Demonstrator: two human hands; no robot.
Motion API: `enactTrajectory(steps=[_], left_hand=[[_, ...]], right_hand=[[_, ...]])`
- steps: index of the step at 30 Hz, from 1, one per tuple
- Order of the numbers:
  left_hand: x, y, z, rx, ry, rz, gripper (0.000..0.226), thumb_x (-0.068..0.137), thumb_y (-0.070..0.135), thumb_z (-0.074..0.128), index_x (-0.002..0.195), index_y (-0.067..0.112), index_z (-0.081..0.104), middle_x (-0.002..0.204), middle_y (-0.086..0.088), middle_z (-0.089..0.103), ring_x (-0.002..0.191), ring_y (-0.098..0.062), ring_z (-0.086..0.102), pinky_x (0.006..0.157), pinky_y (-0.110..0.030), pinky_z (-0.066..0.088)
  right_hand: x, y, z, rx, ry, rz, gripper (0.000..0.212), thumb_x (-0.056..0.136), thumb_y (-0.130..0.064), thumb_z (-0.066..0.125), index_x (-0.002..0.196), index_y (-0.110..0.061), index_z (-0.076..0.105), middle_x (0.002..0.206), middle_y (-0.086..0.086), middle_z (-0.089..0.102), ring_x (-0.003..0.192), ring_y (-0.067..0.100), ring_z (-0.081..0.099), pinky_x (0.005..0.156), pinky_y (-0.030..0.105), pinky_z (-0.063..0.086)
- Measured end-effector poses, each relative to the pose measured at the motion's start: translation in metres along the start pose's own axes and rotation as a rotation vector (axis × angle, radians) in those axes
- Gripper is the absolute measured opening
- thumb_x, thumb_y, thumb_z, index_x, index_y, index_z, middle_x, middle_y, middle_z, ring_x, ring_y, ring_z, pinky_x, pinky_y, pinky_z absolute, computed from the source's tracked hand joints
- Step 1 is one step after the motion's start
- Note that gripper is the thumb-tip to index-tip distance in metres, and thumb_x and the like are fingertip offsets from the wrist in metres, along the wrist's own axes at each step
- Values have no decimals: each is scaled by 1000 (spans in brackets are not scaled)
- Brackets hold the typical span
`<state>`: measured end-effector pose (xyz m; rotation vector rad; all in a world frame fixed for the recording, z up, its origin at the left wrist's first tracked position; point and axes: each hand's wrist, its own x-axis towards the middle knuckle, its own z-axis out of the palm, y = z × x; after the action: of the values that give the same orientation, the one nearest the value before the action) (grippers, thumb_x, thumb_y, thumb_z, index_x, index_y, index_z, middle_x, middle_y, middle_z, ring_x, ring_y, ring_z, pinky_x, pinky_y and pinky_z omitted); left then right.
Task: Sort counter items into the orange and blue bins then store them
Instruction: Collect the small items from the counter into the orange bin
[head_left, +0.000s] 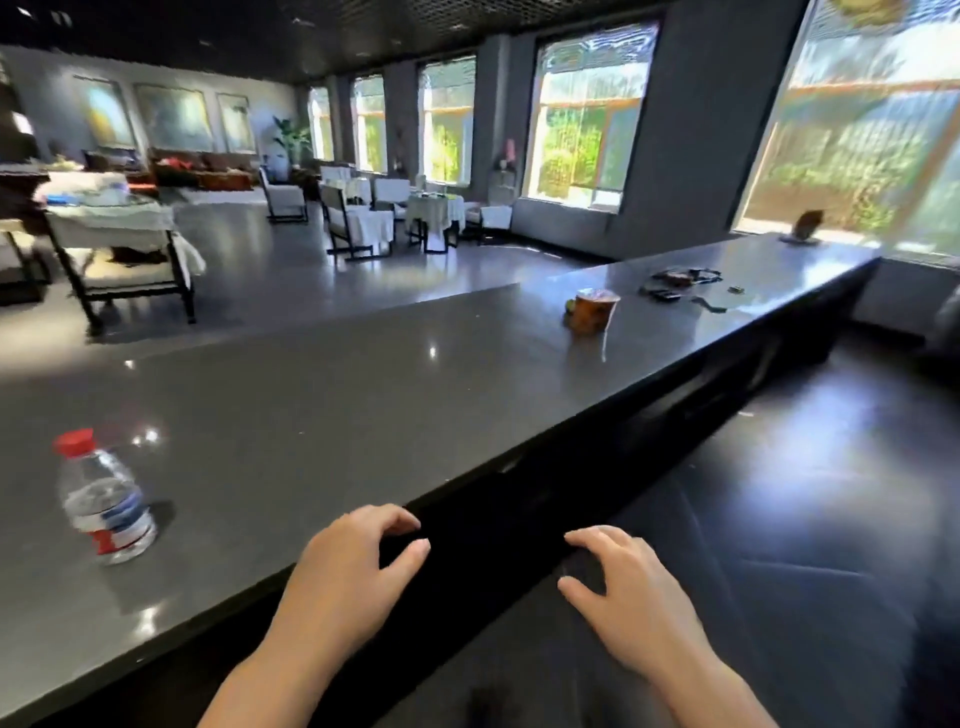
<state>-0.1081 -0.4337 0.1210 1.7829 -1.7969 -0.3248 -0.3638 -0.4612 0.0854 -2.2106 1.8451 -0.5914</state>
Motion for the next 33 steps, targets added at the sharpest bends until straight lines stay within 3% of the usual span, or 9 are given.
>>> enactTrajectory(steps=[9, 13, 25, 33], left_hand=[[117, 153, 144, -109, -112, 177, 21, 87, 45, 59, 106, 36, 63, 105, 24, 61, 104, 4, 54, 90, -20, 41], [151, 186, 193, -119, -254, 219, 20, 86, 47, 60, 103, 37, 63, 102, 25, 61, 102, 7, 54, 90, -17, 41], [355, 229, 296, -122, -341, 322, 19, 85, 48, 59, 101, 37, 62, 99, 26, 61, 99, 7, 54, 87, -16, 40], [504, 279, 360, -85, -380, 415, 24, 87, 48, 56, 106, 34, 62, 106, 20, 61, 105, 1, 54, 93, -20, 40]], right_hand=[[43, 184, -73, -33, 100, 270, 40, 88, -47, 54, 127, -43, 48, 128, -30, 45, 113, -1, 44, 80, 22, 42], [59, 241, -88, -31, 36, 342, 42, 87, -49, 55, 128, -43, 47, 129, -30, 43, 120, 1, 40, 91, 23, 42], [210, 337, -93, -60, 80, 496, 47, 86, -54, 53, 130, -49, 40, 133, -32, 37, 122, -2, 38, 91, 22, 42], [324, 406, -126, -48, 163, 586, 48, 87, -50, 57, 132, -45, 41, 136, -26, 40, 126, 0, 38, 102, 21, 36]])
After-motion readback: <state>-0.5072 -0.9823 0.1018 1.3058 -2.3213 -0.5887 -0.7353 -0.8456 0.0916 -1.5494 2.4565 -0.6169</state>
